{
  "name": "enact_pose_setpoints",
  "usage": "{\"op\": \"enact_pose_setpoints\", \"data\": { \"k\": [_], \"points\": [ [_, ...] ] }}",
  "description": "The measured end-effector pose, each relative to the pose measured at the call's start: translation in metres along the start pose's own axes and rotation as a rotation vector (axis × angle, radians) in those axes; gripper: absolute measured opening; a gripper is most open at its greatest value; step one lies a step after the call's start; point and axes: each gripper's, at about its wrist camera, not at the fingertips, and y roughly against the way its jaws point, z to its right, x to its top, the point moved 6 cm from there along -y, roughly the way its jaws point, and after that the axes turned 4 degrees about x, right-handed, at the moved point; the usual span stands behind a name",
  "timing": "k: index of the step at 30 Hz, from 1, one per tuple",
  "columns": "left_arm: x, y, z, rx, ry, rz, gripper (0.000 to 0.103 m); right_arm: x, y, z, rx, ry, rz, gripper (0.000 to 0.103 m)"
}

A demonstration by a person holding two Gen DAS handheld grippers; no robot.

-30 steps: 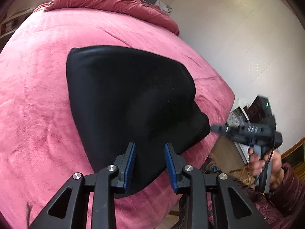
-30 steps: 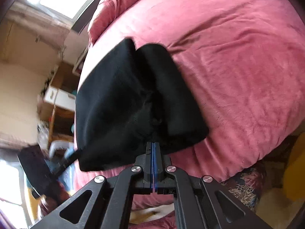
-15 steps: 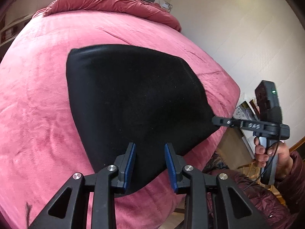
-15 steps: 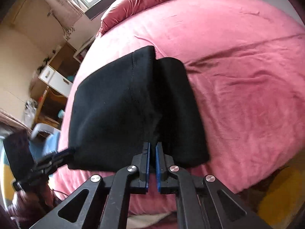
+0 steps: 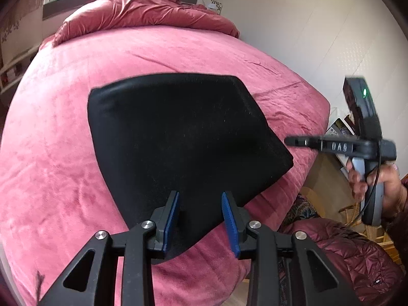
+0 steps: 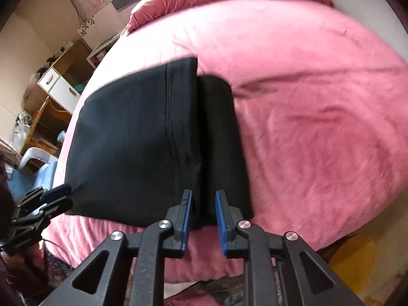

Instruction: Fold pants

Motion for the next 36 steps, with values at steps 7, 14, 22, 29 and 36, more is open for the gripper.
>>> {"op": "enact_pose_setpoints", "data": {
  "k": [7,14,22,29,36],
  "points": [
    [0.017,0.010,-0.013,0.062,-0.012,0.048,0.035,0.039,-0.012,-0.043,0.060,0.092,0.048,0.027],
    [0.033,-0.012,-0.034,0.107,0.015,0.021,0.035,0.058,-0.056,-0.043,0.026,0.105,0.003,0.030],
    [0.028,-0.058,-0.052,0.082,0.117,-0.058,0.035,0.063,-0.095,-0.013,-0.009,0.061,-0.056,0.018],
    [0.031,-0.022,-0.075,0.020,0.216,0.043,0.063,0.063,-0.068,-0.013,0.053,0.064,0.006,0.031],
    [0.029,-0.033,-0.133,-0.066,0.424,0.009,0.085,0.050,-0.049,0.026,0.054,-0.014,0.013,0.097]
  ]
}}
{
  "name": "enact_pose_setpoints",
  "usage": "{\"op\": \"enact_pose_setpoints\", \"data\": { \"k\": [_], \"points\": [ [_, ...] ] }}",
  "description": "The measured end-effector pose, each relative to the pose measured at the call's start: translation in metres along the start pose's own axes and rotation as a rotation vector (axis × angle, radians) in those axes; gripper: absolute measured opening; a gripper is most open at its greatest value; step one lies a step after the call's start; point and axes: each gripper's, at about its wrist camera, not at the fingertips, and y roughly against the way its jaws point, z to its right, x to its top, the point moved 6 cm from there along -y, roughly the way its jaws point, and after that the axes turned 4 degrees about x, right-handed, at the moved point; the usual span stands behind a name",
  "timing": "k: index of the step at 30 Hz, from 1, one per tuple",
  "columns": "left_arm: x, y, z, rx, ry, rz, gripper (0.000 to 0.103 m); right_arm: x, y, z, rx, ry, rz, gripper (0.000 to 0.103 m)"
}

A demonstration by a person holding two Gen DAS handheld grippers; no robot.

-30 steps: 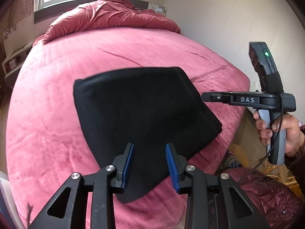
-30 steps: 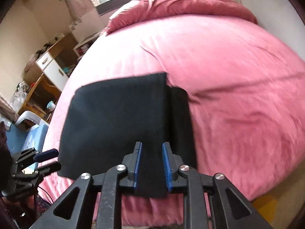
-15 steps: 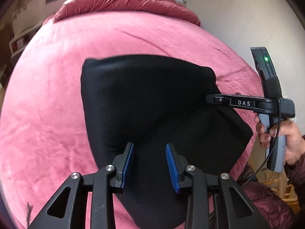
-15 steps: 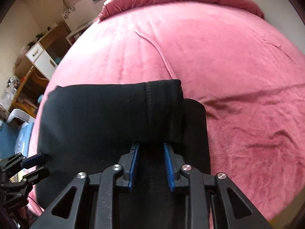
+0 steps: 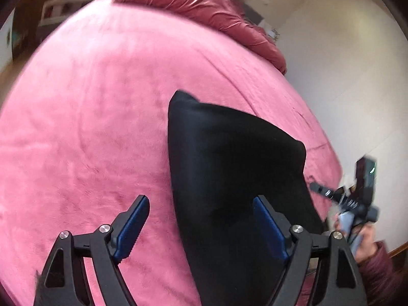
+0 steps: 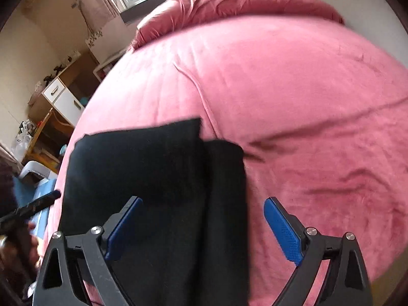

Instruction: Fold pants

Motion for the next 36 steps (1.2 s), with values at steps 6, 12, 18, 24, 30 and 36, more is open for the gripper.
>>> {"op": "enact_pose_setpoints", "data": {
  "k": [6,12,18,24,30,36],
  "points": [
    [-0.010,-0.032,0.001,-0.071,0.025,-0.102,0.079,-0.011,-0.031,0.016,0.157,-0.069,-0.126,0.096],
    [-0.023,-0.042,0.016,-0.132,-0.009,-0.126,0.056,-0.014,-0.050,0.001,0.238,-0.013,-0.177,0.066],
    [0.002,-0.006,0.030,-0.198,-0.048,-0.029,0.046,0.002,-0.020,-0.021,0.265,0.033,-0.121,0.048],
    [0.068,0.019,0.002,-0.116,-0.058,0.091,0.046,0.067,-0.026,-0.070,0.337,0.081,-0.029,0.048],
    [0.120,0.003,-0.051,0.034,-0.023,0.106,0.047,0.128,-0.093,-0.111,0.337,0.106,-0.065,0.048],
    [0.118,-0.030,-0.087,0.111,0.042,0.054,0.059,0.149,-0.161,-0.119,0.287,0.105,-0.149,0.053]
  ]
}}
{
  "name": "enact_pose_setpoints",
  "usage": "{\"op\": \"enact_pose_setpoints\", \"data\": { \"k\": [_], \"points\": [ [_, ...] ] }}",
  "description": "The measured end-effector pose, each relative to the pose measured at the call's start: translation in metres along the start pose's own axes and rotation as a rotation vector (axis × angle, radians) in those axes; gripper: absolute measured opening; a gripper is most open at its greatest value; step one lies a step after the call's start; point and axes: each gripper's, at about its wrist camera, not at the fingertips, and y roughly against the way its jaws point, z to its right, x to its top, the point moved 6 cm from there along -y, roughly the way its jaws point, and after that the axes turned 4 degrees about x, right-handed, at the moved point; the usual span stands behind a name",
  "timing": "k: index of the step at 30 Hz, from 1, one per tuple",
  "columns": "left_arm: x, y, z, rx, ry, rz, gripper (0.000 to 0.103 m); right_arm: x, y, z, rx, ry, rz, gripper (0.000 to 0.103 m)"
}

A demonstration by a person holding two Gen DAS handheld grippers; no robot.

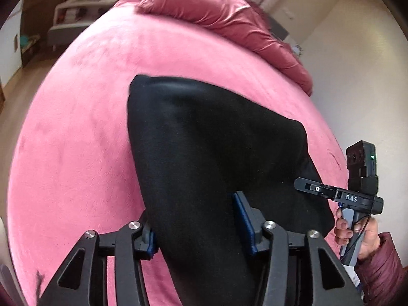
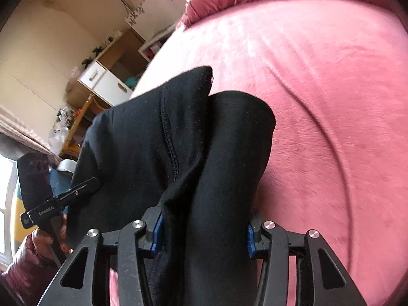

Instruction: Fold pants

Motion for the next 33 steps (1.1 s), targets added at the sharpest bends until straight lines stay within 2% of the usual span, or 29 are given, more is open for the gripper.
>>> {"op": "enact_pose_setpoints", "data": {
  "k": [2,4,6,10,14,17,22,27,33],
  "points": [
    [-0.006,-0.002,-0.010,0.030,0.004,0.016,0.066,-0.001,-0.009,0.011,0.001,-0.024,-0.007,0.067],
    [-0.005,0.001,-0.014,0.050,0.009,0.037,0.068,-0.001,-0.010,0.014,0.013,-0.056,0.008,0.070],
    [-0.007,0.009,-0.015,0.108,0.020,0.049,0.075,-0.003,-0.001,0.012,-0.009,-0.049,0.028,0.073],
    [-0.019,0.034,-0.009,0.221,0.014,0.106,0.077,-0.010,0.032,0.001,-0.090,-0.016,0.113,0.073],
    [-0.043,0.064,0.005,0.276,0.005,0.169,0.077,-0.025,0.064,-0.027,-0.163,0.056,0.184,0.078],
    [-0.060,0.082,0.015,0.306,0.011,0.194,0.077,-0.044,0.074,-0.058,-0.245,0.141,0.208,0.080],
    [-0.082,0.107,0.041,0.353,-0.025,0.241,0.077,-0.076,0.080,-0.090,-0.337,0.206,0.229,0.080],
    [-0.099,0.123,0.055,0.408,-0.056,0.280,0.077,-0.107,0.087,-0.108,-0.404,0.205,0.243,0.080],
    [-0.126,0.145,0.059,0.419,-0.026,0.314,0.077,-0.134,0.093,-0.120,-0.471,0.205,0.280,0.081]
  ]
}}
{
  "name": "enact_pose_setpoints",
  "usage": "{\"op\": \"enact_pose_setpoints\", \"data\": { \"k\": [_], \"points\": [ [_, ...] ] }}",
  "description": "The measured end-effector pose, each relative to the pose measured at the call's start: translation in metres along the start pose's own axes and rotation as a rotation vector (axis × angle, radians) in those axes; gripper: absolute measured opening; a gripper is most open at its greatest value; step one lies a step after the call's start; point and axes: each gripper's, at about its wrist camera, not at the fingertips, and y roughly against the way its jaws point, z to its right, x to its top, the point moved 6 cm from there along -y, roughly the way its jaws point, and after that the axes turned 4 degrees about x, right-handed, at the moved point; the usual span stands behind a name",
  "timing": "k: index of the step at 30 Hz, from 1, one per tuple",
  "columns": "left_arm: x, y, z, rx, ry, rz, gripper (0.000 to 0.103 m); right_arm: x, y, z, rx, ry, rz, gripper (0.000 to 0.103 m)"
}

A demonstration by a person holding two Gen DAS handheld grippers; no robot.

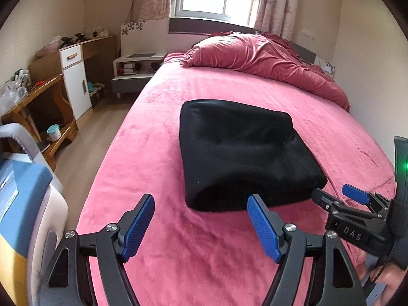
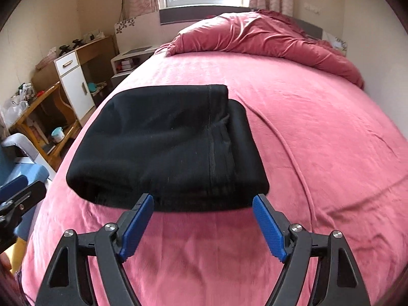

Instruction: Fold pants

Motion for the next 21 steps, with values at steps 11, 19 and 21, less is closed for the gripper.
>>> {"op": "enact_pose_setpoints", "data": {
  "k": [11,19,21],
  "points": [
    [-0.022,0.028,-0.006,0.075,0.013,0.026,0.077,-0.025,0.038,-0.024,-0.064,0.061,0.044,0.083],
    [-0.035,0.037,-0.009,0.112,0.024,0.032,0.077,-0.036,0.047,-0.026,-0.083,0.067,0.050,0.083],
    [-0.036,0.038,-0.010,0.105,0.031,0.029,0.077,-0.037,0.049,-0.025,-0.084,0.062,0.054,0.083]
  ]
}}
